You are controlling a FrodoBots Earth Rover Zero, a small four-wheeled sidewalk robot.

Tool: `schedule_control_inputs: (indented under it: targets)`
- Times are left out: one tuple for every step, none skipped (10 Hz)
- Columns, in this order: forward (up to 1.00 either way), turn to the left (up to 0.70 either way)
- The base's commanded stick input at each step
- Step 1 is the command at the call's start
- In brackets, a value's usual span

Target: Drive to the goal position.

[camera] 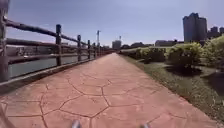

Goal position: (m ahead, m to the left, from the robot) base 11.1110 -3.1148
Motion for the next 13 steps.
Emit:
schedule_control_inputs:
  targets:
    - [0.85,0.0]
    - [0.85,0.0]
    - [0.85,0.0]
    - [0.85,0.0]
    - [0.85,0.0]
    - [0.85,0.0]
    - [0.85,0.0]
    - [0.85,0.0]
    - [0.85,0.0]
    - [0.85,0.0]
    - [0.85,0.0]
    - [0.85,0.0]
    - [0.85,0.0]
